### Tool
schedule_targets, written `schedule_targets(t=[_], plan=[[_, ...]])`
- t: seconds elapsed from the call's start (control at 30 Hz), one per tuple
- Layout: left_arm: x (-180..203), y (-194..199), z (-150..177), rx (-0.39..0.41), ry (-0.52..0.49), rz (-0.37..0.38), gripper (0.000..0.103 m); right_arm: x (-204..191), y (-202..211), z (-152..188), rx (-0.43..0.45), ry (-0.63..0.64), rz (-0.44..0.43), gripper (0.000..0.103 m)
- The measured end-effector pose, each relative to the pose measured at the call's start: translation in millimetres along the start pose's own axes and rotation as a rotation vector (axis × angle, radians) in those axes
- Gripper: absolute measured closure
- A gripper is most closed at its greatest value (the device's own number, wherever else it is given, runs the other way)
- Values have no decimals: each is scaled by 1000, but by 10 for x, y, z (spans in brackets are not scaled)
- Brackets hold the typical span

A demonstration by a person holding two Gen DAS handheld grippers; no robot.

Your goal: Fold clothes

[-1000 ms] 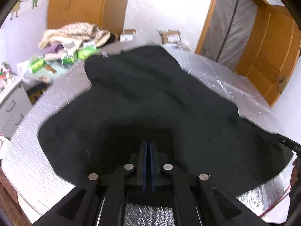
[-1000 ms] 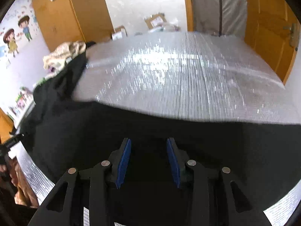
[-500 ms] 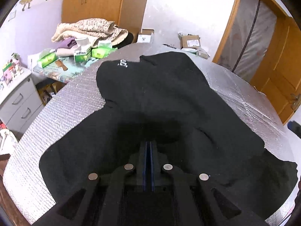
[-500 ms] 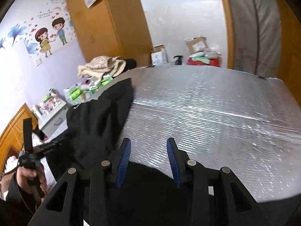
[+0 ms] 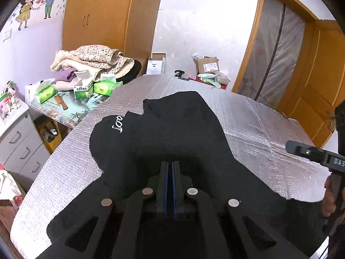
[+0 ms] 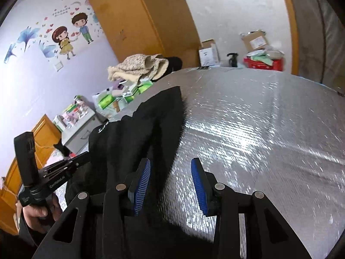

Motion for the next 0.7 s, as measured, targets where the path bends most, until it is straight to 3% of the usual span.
schedule_targets(t=[0.33, 0.7], plan=[[5, -306, 21, -56, 1, 11, 101, 23, -854, -282, -141, 4, 31, 62], [-75, -437, 56, -71, 23, 10, 101, 26, -1565, -443, -186, 4, 54, 62]])
Point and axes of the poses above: each gripper's, at about its wrist camera, not at the fingertips, and y roughly against the way its jaws point, x to its right, z to its underside, the point moved 3 cm from there along -y, roughly the way its jaws point, and after that the axes turned 14 degrees about -y, right-handed, at the moved point
